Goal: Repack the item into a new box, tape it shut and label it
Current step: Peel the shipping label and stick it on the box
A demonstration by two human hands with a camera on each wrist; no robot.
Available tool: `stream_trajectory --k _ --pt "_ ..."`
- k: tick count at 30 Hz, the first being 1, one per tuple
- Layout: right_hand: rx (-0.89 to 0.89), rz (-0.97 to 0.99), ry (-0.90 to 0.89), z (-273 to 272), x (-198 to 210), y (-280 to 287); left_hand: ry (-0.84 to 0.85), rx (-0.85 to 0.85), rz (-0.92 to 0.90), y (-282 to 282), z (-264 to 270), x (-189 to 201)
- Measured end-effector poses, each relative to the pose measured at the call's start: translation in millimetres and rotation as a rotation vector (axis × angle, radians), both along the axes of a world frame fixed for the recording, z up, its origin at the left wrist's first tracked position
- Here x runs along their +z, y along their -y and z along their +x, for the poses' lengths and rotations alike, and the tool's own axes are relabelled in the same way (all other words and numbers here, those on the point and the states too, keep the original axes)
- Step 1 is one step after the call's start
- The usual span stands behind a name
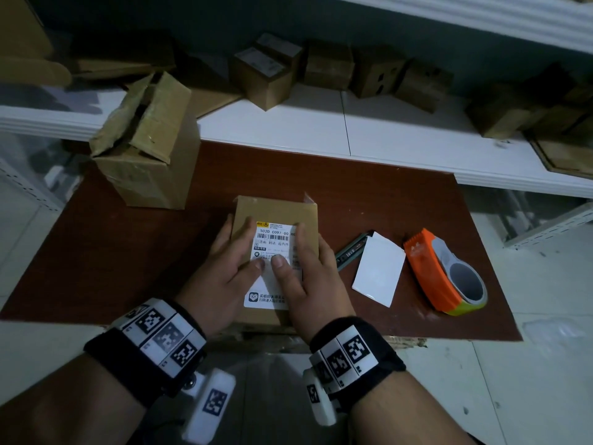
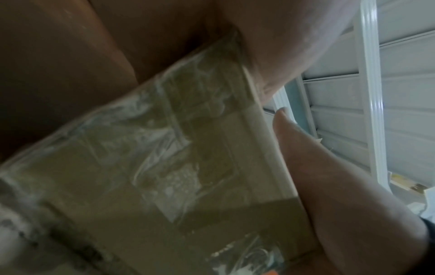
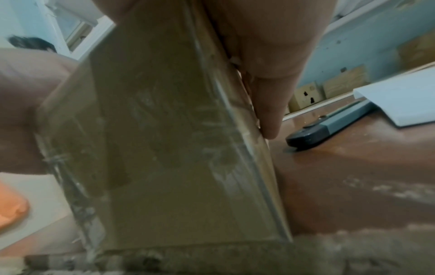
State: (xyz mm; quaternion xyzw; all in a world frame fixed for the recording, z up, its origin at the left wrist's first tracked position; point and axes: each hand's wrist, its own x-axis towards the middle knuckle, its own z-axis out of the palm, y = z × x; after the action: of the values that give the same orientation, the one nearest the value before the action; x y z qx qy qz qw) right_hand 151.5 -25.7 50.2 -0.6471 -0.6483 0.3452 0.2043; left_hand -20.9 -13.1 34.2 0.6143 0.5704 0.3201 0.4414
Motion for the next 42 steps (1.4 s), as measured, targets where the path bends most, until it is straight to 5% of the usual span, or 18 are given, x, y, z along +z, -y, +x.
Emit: stream_trajectory --k 6,13,24,34,42 --pt "0.096 0.175 0.174 -1 -2 2 -0.564 -0.202 0.251 7 0 16" --pt "0.153 0.155 0.301 -2 0 0 -0.838 -0.279 0.140 8 5 30" --pt "0.022 0.029 0.193 -5 7 2 -0.712 -0.174 0.103 7 7 24" --pt "0.159 0.137 0.278 -3 5 1 -0.764 -0.230 0.162 8 5 27" --pt "0.000 -0.018 0.074 -7 7 1 -0.603 -0.157 0.113 6 7 22"
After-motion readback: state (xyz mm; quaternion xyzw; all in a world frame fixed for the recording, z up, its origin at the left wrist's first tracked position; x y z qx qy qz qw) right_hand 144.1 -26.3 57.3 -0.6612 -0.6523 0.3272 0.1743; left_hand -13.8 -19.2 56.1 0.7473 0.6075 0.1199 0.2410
